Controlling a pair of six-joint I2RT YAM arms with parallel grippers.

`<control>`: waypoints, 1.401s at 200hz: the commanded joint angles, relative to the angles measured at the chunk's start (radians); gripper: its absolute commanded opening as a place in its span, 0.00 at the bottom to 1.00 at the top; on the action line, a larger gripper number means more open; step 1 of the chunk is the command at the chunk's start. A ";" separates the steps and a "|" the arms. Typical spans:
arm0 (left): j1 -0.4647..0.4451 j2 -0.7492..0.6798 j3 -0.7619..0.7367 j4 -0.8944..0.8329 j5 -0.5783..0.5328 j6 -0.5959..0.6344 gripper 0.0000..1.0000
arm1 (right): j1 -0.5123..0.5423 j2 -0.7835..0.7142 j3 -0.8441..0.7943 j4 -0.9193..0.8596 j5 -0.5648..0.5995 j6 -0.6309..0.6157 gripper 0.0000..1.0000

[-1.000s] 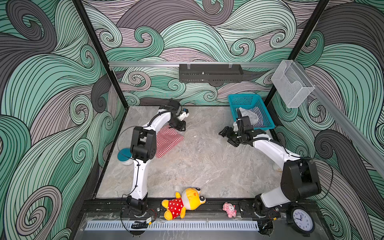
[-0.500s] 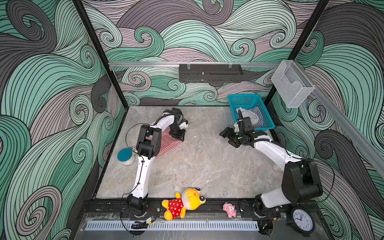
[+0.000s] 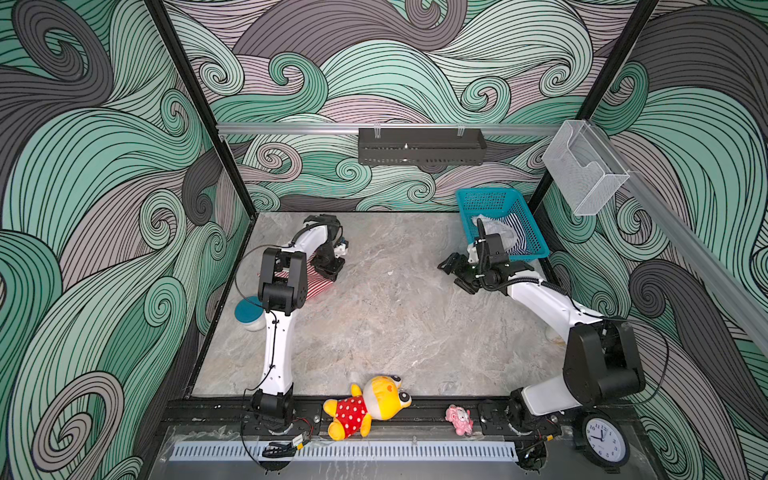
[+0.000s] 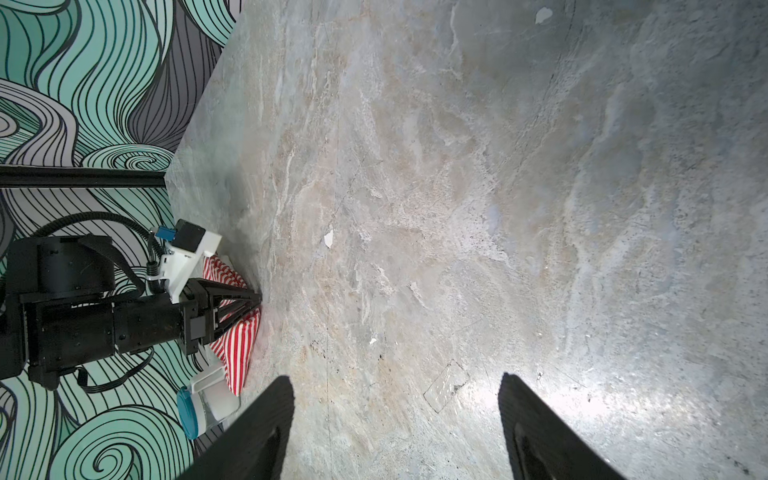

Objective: Fold and stack the tank tops

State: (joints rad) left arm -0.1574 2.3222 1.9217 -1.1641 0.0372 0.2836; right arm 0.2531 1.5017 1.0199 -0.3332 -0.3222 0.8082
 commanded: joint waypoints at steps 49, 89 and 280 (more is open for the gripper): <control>-0.003 -0.345 -0.269 0.105 -0.026 -0.057 0.32 | -0.006 -0.017 -0.025 0.019 -0.010 0.006 0.79; 0.059 -0.426 -0.429 0.176 -0.163 -0.125 0.32 | -0.005 0.011 -0.023 0.048 -0.027 0.012 0.79; 0.326 -0.208 -0.220 0.075 -0.060 -0.402 0.28 | 0.014 0.074 -0.014 0.086 -0.040 0.013 0.79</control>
State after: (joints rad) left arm 0.1539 2.0792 1.6413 -1.0168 -0.0921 -0.0906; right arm 0.2653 1.5604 1.0012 -0.2569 -0.3599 0.8158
